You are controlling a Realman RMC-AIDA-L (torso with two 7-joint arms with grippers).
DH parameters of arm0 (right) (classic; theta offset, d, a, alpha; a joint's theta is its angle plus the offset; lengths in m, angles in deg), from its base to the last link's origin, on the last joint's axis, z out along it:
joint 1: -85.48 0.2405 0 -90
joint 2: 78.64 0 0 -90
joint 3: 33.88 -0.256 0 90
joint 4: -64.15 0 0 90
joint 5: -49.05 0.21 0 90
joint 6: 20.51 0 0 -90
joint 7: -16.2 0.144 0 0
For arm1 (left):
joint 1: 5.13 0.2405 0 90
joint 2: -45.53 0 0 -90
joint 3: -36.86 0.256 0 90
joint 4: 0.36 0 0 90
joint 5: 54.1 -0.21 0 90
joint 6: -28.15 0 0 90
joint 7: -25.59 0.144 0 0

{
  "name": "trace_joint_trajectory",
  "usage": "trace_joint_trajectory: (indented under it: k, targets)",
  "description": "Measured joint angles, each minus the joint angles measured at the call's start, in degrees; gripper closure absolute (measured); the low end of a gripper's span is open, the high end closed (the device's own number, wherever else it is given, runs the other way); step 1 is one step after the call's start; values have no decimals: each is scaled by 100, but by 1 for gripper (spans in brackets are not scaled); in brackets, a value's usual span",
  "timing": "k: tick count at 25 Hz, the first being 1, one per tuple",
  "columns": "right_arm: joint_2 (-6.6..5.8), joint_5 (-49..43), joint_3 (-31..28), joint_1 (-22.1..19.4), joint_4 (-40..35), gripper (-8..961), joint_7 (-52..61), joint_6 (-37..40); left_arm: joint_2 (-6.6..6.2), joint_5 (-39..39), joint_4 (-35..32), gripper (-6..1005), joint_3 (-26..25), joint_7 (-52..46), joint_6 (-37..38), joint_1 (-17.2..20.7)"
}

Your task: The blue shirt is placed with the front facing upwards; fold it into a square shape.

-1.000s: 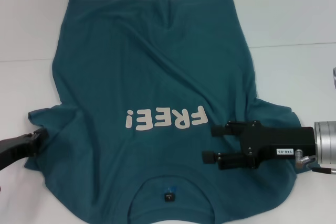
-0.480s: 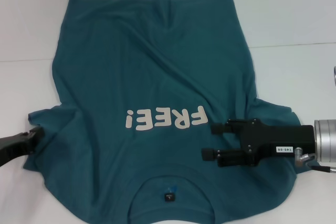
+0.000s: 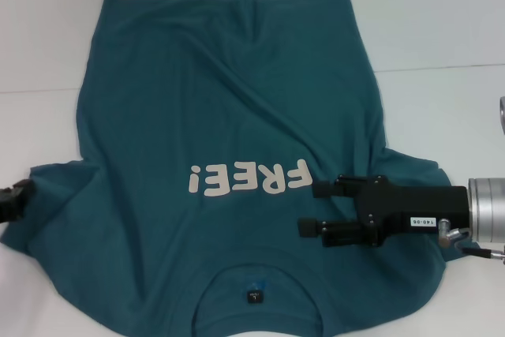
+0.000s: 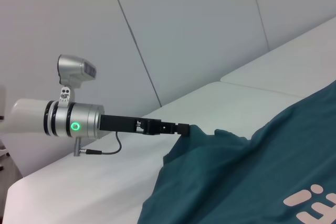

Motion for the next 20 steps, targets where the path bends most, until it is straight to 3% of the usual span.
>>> trace_joint_trajectory:
  k: [20]
  targets:
    - [21,11,0,40,54,39,114,-19,-85,-175,-543,1001,-12,-149,-340,-130]
